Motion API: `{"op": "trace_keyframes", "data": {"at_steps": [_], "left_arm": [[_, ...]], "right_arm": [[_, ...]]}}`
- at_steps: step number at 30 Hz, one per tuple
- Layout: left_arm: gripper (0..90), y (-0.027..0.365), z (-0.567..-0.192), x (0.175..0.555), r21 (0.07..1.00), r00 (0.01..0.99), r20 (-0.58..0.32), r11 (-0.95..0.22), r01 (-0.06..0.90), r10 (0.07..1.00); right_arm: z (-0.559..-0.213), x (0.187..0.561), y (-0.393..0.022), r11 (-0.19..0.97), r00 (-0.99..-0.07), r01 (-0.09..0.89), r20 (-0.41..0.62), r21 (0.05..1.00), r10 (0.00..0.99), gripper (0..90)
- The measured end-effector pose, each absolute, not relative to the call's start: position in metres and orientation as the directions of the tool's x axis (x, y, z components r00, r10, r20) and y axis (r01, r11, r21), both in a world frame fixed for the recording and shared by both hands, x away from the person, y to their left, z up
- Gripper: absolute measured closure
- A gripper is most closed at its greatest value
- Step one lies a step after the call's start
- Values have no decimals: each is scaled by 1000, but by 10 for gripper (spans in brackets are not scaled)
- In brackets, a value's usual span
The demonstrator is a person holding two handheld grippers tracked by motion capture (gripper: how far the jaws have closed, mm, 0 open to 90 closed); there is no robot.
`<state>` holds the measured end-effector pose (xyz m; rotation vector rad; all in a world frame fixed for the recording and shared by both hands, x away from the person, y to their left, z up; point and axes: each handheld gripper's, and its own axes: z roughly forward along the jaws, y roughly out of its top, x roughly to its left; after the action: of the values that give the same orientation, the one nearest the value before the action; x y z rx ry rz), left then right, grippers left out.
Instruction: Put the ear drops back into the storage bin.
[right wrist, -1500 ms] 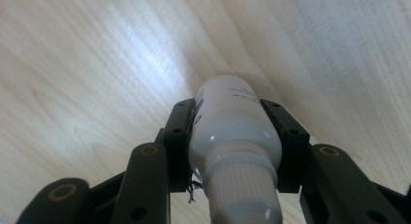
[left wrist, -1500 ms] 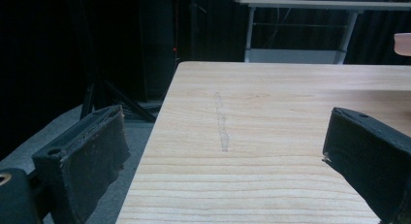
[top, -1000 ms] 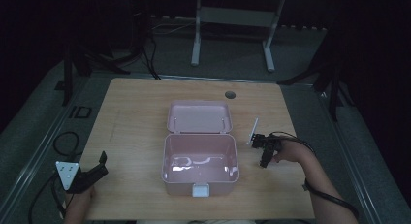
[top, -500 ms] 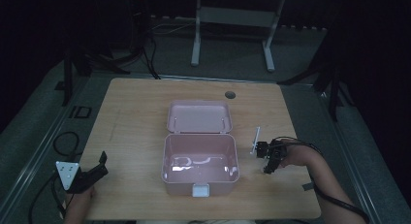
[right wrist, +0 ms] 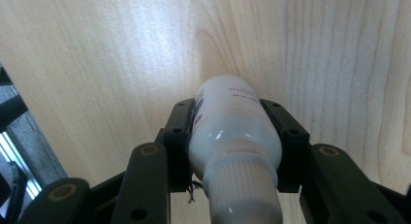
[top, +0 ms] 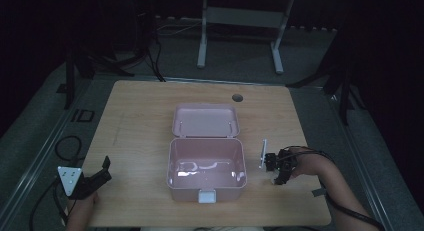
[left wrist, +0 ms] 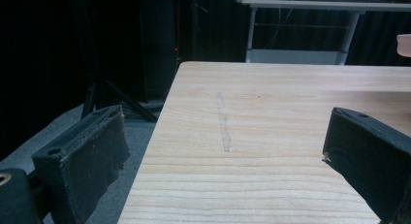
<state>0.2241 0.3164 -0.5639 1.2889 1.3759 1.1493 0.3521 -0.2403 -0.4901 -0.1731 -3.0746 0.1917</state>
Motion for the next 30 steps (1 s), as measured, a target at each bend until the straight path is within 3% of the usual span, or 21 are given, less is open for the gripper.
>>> {"op": "trace_keyframes", "data": {"at_steps": [7, 20, 30], "left_arm": [[24, 316, -564, 224, 986, -51, -16, 24, 162, 999], [24, 316, -564, 224, 987, -51, -15, 23, 162, 999], [24, 316, -564, 224, 987, -52, -15, 23, 161, 999]], "right_arm": [[-488, 342, -238, 994, -999, 7, 42, -110, 12, 594], [-479, 336, -232, 992, -999, -16, 50, -121, -10, 595], [-452, 331, -223, 992, -999, -18, 34, -125, -14, 595]]}}
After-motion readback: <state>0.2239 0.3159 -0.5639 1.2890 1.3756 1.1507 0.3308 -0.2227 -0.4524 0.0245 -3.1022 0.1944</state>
